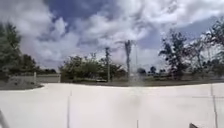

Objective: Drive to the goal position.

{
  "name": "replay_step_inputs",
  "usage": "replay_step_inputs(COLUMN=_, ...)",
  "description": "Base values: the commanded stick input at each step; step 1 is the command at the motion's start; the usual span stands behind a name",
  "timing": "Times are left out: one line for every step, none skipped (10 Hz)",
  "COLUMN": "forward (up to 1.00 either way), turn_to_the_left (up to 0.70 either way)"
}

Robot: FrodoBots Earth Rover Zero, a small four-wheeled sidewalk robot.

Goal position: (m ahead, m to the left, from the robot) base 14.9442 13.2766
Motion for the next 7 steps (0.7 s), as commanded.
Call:
replay_step_inputs(forward=0.69, turn_to_the_left=0.14)
replay_step_inputs(forward=0.69, turn_to_the_left=0.14)
replay_step_inputs(forward=0.69, turn_to_the_left=0.14)
replay_step_inputs(forward=0.69, turn_to_the_left=0.14)
replay_step_inputs(forward=0.69, turn_to_the_left=0.07)
replay_step_inputs(forward=0.69, turn_to_the_left=0.01)
replay_step_inputs(forward=0.69, turn_to_the_left=0.01)
